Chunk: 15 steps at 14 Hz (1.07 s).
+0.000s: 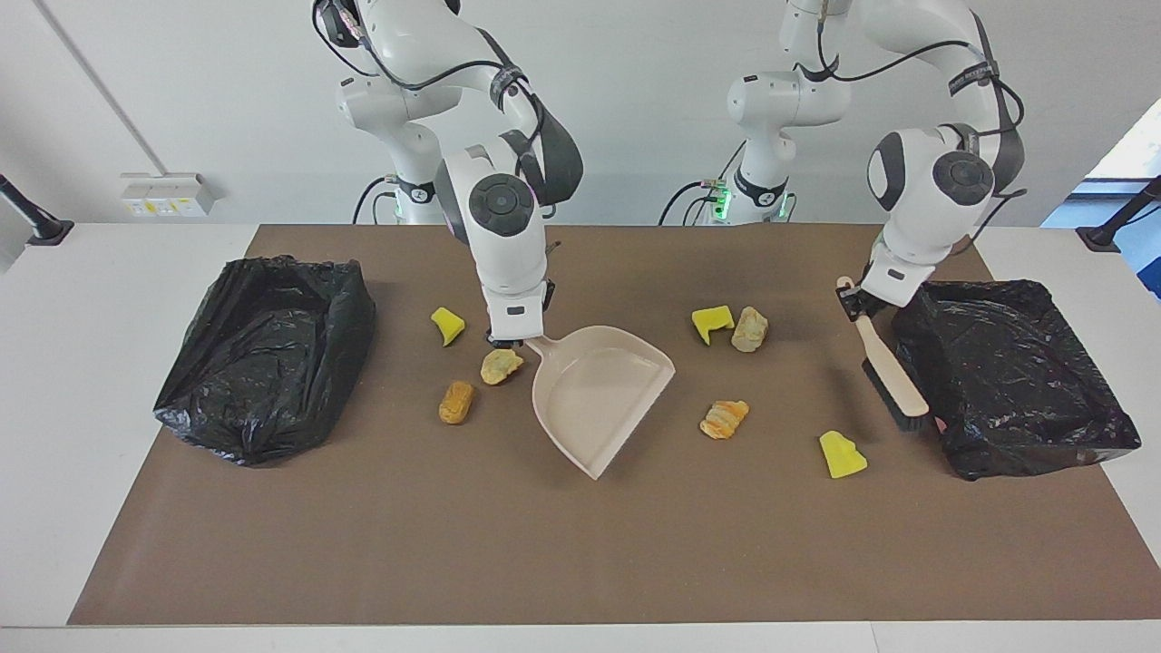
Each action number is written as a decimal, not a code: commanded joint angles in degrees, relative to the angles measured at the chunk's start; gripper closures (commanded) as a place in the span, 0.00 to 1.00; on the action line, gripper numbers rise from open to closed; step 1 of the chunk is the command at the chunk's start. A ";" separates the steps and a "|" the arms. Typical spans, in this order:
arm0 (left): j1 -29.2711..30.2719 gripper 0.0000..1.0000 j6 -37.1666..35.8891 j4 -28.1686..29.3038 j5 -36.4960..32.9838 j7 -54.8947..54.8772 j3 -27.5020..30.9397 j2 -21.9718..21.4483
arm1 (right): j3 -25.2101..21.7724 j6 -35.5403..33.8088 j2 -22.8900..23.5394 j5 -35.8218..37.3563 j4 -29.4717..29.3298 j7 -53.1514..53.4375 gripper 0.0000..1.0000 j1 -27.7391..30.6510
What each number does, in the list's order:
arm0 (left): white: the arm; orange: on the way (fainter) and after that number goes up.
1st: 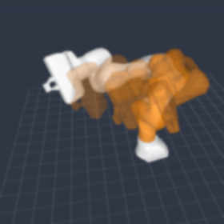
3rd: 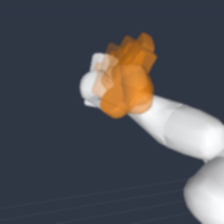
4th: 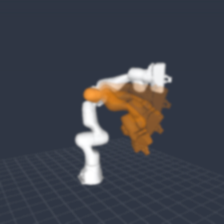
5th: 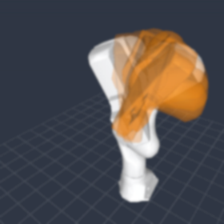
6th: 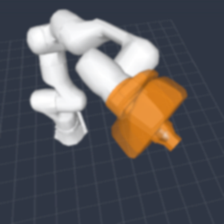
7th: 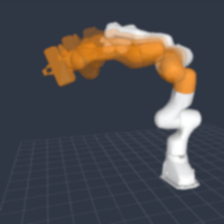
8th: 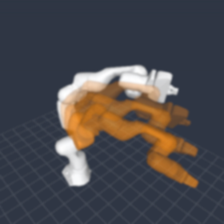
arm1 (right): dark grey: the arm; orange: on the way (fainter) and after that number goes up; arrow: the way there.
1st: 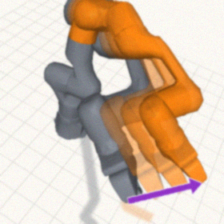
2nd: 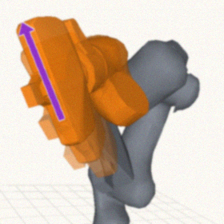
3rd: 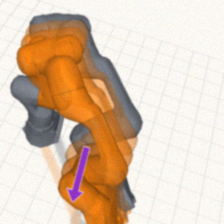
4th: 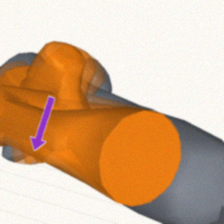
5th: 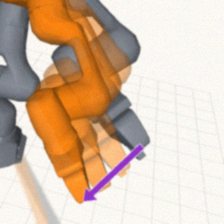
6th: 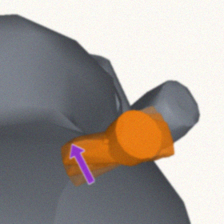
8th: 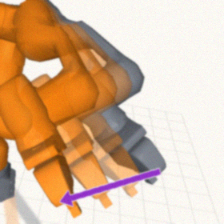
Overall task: Sweep and dump trash in bin
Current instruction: 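Set the dustpan mid-table with the right gripper while the left gripper positions the brush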
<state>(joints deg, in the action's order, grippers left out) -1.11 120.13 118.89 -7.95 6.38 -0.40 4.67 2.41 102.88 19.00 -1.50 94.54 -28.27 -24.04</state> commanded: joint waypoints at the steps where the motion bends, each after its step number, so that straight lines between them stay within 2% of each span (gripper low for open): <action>1: 0.85 1.00 3.70 -7.78 -3.90 -3.74 -0.74 9.37 | 0.05 3.64 -3.26 2.80 6.95 0.84 1.00 -4.06; 3: 0.67 1.00 3.53 -9.91 -3.74 -9.25 -0.92 12.37 | 0.22 5.38 -3.44 6.15 9.59 0.33 1.00 -5.31; 6: -0.20 1.00 2.40 -9.65 -2.77 -13.15 -1.44 12.64 | 0.14 11.19 -5.37 6.51 14.87 -2.84 1.00 -5.40; 10: -5.12 1.00 -0.24 -9.03 1.00 -13.33 -1.97 12.21 | 0.14 10.94 -5.55 6.68 15.23 -2.40 1.00 -5.49; 15: -13.64 1.00 -12.89 -8.50 7.23 -12.45 -1.97 9.75 | 0.14 9.71 -5.90 6.68 15.14 -0.03 1.00 -5.58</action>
<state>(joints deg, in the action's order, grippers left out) -11.16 111.61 109.81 -3.61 -5.86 -3.08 15.80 2.31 112.61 15.01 4.25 108.03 -29.20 -30.09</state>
